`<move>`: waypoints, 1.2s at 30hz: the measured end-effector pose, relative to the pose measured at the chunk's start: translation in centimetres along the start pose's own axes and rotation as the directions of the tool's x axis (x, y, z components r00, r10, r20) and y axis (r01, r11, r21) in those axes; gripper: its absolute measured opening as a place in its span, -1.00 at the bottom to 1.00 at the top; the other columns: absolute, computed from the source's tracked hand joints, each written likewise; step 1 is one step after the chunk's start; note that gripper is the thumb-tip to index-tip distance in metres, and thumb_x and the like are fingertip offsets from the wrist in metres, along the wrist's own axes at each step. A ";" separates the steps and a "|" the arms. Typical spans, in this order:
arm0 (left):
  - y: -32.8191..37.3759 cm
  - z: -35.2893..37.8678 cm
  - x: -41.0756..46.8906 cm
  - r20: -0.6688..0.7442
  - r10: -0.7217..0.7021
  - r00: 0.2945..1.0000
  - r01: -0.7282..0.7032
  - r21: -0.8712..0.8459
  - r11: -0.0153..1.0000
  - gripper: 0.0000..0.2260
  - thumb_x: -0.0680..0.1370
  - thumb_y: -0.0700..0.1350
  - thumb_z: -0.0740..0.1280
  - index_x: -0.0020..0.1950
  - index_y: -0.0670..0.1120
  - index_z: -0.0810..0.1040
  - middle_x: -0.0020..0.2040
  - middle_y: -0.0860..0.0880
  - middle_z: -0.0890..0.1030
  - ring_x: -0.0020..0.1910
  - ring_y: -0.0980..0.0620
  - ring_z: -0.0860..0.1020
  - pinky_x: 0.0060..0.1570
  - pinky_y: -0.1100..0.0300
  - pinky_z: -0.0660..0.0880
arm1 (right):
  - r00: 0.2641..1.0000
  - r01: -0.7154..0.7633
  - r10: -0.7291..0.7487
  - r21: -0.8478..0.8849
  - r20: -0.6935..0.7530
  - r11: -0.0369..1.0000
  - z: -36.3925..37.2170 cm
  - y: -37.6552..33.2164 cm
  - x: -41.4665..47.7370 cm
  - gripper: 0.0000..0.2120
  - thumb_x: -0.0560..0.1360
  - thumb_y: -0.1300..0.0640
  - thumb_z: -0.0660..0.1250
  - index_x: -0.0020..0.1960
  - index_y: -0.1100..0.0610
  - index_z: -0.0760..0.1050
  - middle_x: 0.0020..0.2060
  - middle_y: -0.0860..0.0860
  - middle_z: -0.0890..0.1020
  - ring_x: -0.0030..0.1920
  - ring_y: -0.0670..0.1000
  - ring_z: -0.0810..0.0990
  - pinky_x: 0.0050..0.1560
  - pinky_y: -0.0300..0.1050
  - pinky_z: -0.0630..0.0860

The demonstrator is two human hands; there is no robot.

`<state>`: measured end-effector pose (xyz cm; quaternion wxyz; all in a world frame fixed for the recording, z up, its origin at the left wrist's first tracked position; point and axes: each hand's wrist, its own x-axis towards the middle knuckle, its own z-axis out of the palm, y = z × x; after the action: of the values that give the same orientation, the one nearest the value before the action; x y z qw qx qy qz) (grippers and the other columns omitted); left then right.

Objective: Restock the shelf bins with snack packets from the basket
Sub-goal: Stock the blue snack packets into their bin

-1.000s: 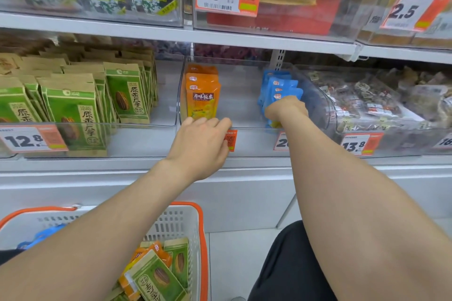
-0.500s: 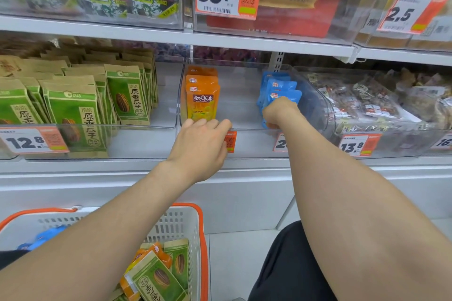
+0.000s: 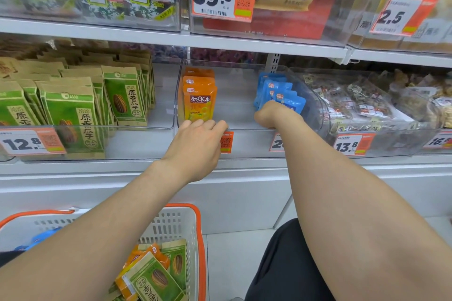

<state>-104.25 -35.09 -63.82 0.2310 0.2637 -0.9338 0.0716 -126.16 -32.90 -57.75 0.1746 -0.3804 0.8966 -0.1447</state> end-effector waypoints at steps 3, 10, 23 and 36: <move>-0.3 0.1 -0.2 0.036 0.018 0.999 -0.017 -0.023 1.000 -0.70 0.66 -0.06 0.24 0.39 -0.01 0.41 0.18 -0.03 0.57 0.14 -0.12 0.51 0.19 -0.02 0.40 | 0.996 0.022 -0.029 -0.077 -0.089 0.997 0.1 0.1 -1.0 -0.73 0.61 0.16 0.25 0.29 0.19 0.49 0.13 0.16 0.56 0.11 0.19 0.55 0.07 0.05 0.49; -0.9 -1.8 -2.3 -0.138 0.047 0.989 -0.067 -0.143 0.987 -0.67 0.53 -0.25 0.31 0.30 -0.14 0.51 0.17 -0.09 0.52 0.16 -0.14 0.45 0.11 -0.02 0.47 | 0.920 0.263 -0.291 -0.134 -0.263 0.955 0.0 -4.3 -7.6 -0.76 0.58 0.14 0.27 0.19 0.24 0.44 0.14 0.22 0.54 0.09 0.29 0.54 0.06 0.10 0.55; -8.6 -3.2 -15.1 0.493 -0.305 0.815 0.286 0.114 0.951 -0.81 0.63 0.02 0.21 -0.18 0.09 0.46 -0.18 0.01 0.57 -0.09 -0.15 0.58 -0.21 0.08 0.46 | 0.785 0.599 -0.617 -0.334 0.065 0.727 10.7 -10.8 -20.9 -0.73 0.55 -0.02 0.30 0.13 0.13 0.54 0.11 0.15 0.59 0.07 0.25 0.60 -0.09 -0.04 0.38; -10.0 1.3 -25.0 0.831 -0.328 0.449 0.378 0.156 0.913 -0.68 0.65 -0.17 0.18 0.37 -0.04 0.55 0.31 -0.11 0.59 0.24 -0.16 0.59 0.18 -0.02 0.58 | 0.690 0.669 -0.432 -0.282 0.581 0.688 27.8 -10.1 -18.0 -0.83 0.55 0.23 0.23 -0.22 0.10 0.41 -0.13 0.11 0.59 -0.10 0.18 0.55 0.01 0.03 0.60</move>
<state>-80.69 -32.45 -76.57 -0.2320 0.4466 -0.8529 -0.1384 -96.30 -29.97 -75.08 0.2340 -0.6933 0.6693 0.1286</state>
